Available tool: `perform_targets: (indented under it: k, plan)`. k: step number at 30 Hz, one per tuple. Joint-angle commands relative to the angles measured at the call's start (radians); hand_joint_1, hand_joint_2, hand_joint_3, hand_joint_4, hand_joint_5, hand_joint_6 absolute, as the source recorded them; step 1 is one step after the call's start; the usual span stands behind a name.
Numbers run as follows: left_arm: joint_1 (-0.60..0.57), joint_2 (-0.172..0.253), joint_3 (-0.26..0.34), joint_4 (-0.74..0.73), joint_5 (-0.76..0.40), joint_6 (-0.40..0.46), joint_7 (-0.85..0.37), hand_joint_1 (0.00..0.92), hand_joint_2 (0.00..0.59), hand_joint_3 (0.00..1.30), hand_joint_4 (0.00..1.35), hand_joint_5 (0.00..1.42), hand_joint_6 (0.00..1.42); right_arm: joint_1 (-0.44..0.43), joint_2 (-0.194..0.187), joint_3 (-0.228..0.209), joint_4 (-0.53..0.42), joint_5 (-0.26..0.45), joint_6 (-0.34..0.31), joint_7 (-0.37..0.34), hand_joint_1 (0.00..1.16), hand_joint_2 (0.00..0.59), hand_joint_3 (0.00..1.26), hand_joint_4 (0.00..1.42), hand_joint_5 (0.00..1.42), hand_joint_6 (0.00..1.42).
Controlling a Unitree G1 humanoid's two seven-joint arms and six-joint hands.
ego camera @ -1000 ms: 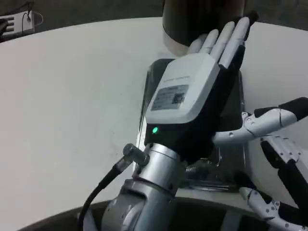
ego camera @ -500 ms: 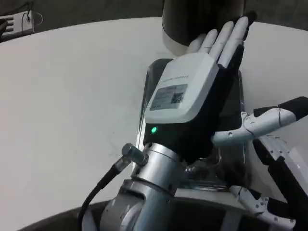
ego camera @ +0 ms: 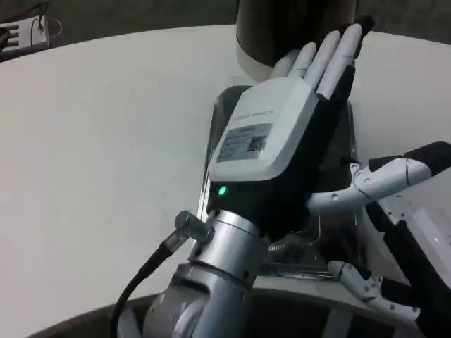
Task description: Grasp the cup under the faucet to collect the drink, then remove the cup.
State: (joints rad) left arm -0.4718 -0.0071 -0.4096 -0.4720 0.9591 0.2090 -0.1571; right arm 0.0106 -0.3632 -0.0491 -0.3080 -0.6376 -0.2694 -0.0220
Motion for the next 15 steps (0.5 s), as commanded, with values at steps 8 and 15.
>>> perform_targets:
  k: [8,15]
  plan:
    - [0.156,0.017,0.091,-0.094,-0.056,-0.115,0.199,0.000,0.121,0.00,0.00,0.03,0.00,-0.024,0.006,0.015,0.039,0.040,0.000,-0.021,0.29,0.341,0.00,0.02,0.08,0.18]
    - [0.307,0.037,0.157,-0.148,-0.061,-0.168,0.288,0.000,0.120,0.00,0.00,0.05,0.00,-0.045,0.003,0.028,0.057,0.057,0.006,-0.011,0.29,0.341,0.00,0.01,0.09,0.18]
